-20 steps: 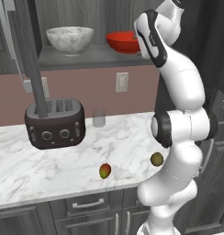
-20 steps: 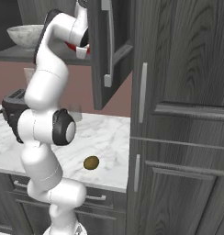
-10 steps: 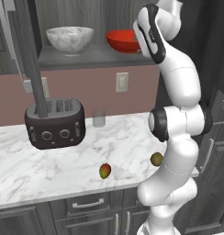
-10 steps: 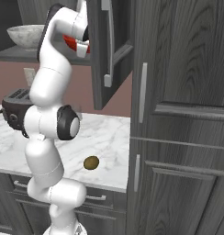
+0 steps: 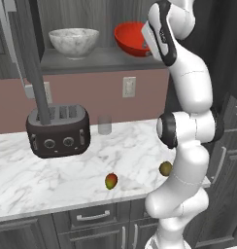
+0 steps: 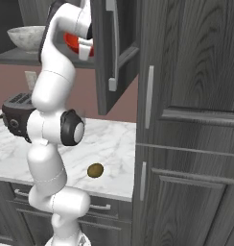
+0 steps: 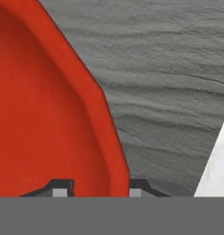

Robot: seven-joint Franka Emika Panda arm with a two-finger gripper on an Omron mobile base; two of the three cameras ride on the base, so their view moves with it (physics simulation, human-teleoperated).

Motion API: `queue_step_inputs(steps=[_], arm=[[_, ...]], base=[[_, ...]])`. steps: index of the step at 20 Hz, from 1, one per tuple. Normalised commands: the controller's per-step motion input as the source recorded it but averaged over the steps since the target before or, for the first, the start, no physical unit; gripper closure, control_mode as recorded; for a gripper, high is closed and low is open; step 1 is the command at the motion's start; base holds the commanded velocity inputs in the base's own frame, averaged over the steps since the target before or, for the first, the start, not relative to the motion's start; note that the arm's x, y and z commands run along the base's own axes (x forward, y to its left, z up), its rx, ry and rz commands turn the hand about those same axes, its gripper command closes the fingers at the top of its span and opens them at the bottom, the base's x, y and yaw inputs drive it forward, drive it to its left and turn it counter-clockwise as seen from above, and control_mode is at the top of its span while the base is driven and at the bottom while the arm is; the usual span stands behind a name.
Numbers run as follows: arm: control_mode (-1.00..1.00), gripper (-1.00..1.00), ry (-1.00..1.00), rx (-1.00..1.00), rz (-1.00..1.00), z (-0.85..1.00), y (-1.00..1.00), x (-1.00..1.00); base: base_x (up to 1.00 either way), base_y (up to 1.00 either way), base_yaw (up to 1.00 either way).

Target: Pick both bowls and place them on the counter. Then place the potato in one bowl and place the mango in the other bowl.

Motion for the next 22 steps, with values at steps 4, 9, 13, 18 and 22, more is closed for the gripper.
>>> queue_step_inputs(steps=[4,9,13,18,22], arm=[[-1.00,1.00,0.00,0.02,0.01,0.00,0.02,-0.59],[-1.00,1.00,0.00,0.05,0.00,0.06,0.10,-0.61],[-1.00,1.00,-0.01,0.02,0.00,0.01,0.12,-0.73],[-1.00,1.00,-0.05,0.01,0.00,0.00,0.13,-0.79],[-1.00,1.00,-0.06,0.03,0.00,0.00,0.09,-0.83]], base=[[0.00,0.00,0.00],[0.00,0.00,0.00],[0.00,0.00,0.00],[0.00,0.00,0.00],[0.00,0.00,0.00]])
